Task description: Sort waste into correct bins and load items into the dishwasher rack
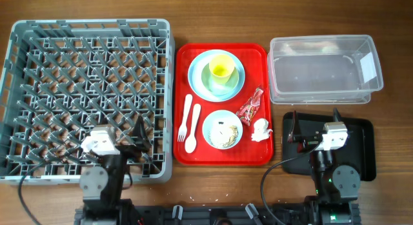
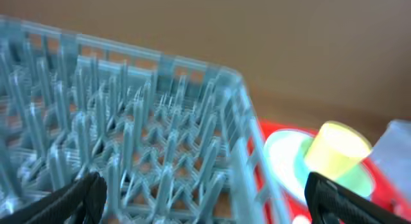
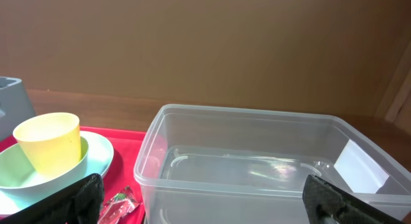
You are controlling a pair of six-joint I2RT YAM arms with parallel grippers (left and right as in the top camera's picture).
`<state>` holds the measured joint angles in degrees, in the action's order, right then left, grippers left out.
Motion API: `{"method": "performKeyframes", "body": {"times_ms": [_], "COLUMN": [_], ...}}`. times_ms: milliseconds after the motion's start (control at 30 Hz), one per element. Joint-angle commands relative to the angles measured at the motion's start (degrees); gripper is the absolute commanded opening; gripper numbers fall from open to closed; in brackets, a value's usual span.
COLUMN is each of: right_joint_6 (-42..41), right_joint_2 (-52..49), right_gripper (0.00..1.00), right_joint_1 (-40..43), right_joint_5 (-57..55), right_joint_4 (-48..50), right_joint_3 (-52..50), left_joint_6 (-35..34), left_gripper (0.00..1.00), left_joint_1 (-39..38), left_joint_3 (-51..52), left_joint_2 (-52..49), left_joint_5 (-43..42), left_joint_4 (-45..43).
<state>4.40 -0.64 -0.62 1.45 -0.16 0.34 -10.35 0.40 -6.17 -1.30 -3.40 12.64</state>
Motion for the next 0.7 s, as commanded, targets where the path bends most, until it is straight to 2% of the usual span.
{"method": "performKeyframes", "body": {"times_ms": [0,67,167,233,300,333,367,400,500,667], "right_joint_6": [0.11,0.09,0.09,0.07,0.07,0.09,0.09,0.09,0.09,0.09], "right_joint_2": [0.11,0.11,0.11,0.11,0.11,0.11,0.11,0.11,0.11,0.11], "right_gripper": [1.0,1.0,1.0,1.0,1.0,1.0,1.0,0.99,1.0,1.0], "right_joint_1": [-0.22,-0.22,-0.22,-0.22,-0.22,-0.22,-0.22,-0.22,-0.22,-0.22], "right_joint_5": [0.7,0.72,0.7,0.7,0.7,0.7,0.72,0.72,0.72,0.72], "right_joint_4": [0.31,0.31,0.31,0.31,0.31,0.31,0.31,0.31,0.31,0.31], "right_joint_3": [-0.04,-0.04,-0.04,-0.04,-0.04,-0.04,-0.04,-0.04,-0.04,-0.04], "left_joint_6": [-0.76,-0.74,-0.76,-0.79,-0.76,-0.74,-0.79,-0.81,-3.72,-14.82], "left_gripper": [1.0,1.0,1.0,1.0,1.0,0.85,0.43,0.14,0.07,0.07], "left_joint_1": [-0.31,-0.31,-0.31,-0.31,-0.31,-0.35,-1.07,-3.06,-8.35,-23.56], "left_joint_3": [-18.64,-36.59,-66.4,-76.78,-81.22,-80.85,-80.24,-78.95,-76.15,-68.65], "left_joint_2": [-6.47,-18.78,-43.69,-53.68,-60.85,-63.73,-66.07,-68.94,-72.57,-75.73], "left_joint_5": [-2.21,-7.5,-12.74,-13.86,-18.51,-24.15,-25.53,-25.51,-24.65,-9.05], "left_joint_4": [10.82,25.18,52.0,59.49,64.02,65.75,67.43,67.49,65.4,55.41]}}
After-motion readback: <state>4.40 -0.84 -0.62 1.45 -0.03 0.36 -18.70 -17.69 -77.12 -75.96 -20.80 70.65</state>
